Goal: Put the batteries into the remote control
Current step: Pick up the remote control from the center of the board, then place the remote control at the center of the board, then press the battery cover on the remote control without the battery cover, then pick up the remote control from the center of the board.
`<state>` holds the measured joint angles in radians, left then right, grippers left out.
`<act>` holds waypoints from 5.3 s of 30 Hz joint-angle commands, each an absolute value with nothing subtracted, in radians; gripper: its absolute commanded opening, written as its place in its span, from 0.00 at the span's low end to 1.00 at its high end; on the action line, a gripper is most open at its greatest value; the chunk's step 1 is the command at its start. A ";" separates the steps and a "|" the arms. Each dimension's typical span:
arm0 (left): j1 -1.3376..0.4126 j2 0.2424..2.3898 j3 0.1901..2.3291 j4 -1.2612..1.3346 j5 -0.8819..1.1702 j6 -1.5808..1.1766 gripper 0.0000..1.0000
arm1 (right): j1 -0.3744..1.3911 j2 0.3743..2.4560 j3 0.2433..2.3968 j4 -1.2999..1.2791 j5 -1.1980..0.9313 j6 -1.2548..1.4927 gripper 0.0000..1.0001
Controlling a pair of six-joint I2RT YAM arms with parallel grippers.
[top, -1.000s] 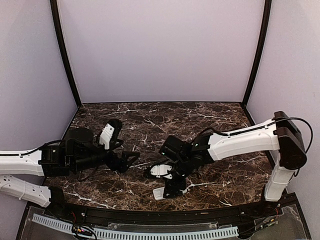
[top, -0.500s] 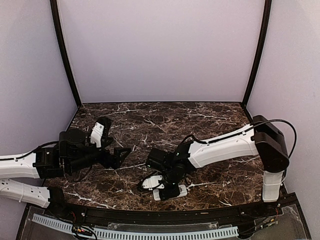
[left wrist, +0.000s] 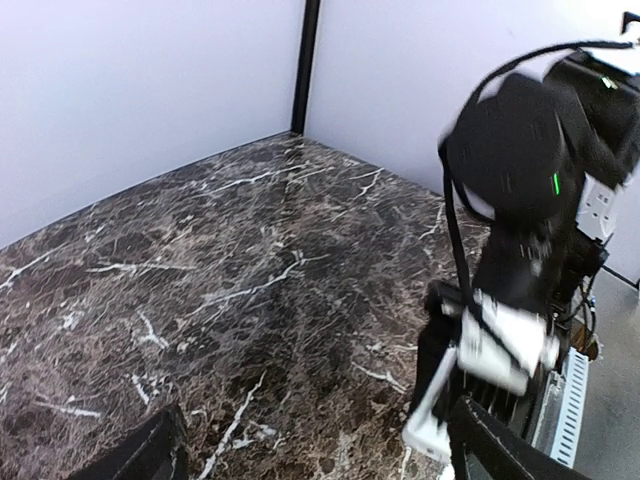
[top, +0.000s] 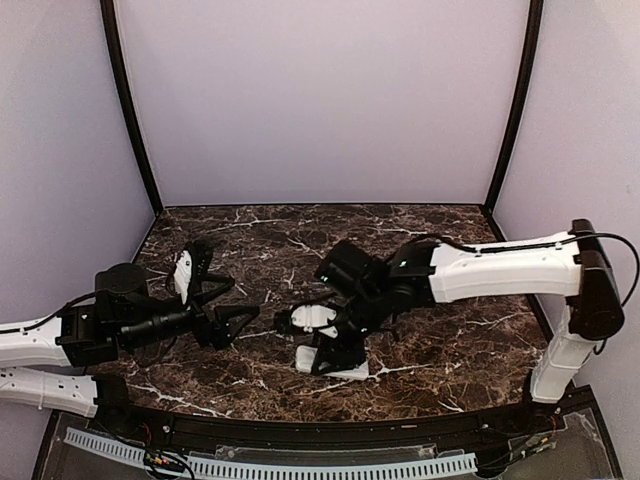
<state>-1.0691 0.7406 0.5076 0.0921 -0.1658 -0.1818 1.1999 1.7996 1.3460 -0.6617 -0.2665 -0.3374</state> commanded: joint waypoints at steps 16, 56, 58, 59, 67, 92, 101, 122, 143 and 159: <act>-1.086 1.018 0.624 0.362 0.258 -0.025 0.91 | 1.036 1.436 1.288 -0.286 -0.349 0.017 0.23; -1.085 0.809 0.518 0.216 -0.158 -0.043 0.93 | 1.195 1.840 1.346 -0.640 -0.115 -0.060 0.73; -1.085 0.808 0.520 0.214 -0.157 -0.041 0.93 | 1.188 1.792 1.347 -0.628 -0.116 -0.039 0.73; -1.085 0.806 0.521 0.213 -0.159 -0.041 0.93 | 1.182 1.766 1.345 -0.625 -0.116 -0.019 0.72; -1.086 0.806 0.517 0.216 -0.162 -0.038 0.93 | 1.124 1.705 1.239 -0.678 -0.095 0.229 0.00; -1.086 0.811 0.513 0.209 -0.169 -0.037 0.93 | 1.124 1.782 1.072 -0.591 -0.162 0.327 0.00; -1.085 0.803 0.508 0.211 -0.173 -0.035 0.93 | 1.125 1.726 1.115 -0.684 -0.103 0.329 0.00; -1.085 0.790 0.501 0.211 -0.181 -0.034 0.93 | 1.130 1.735 1.143 -0.726 -0.118 0.316 0.00; -1.085 0.715 0.490 0.215 -0.234 -0.035 0.95 | 1.202 2.042 1.451 -0.760 -0.041 0.052 0.90; -1.085 0.742 0.493 0.222 -0.218 -0.031 0.96 | 1.222 2.005 1.478 -0.797 -0.029 0.076 0.37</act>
<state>-1.0828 0.7422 0.5072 0.2291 -0.2253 -0.0441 1.2110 2.0392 1.4509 -0.7616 -0.0212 0.0620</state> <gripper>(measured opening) 0.955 0.473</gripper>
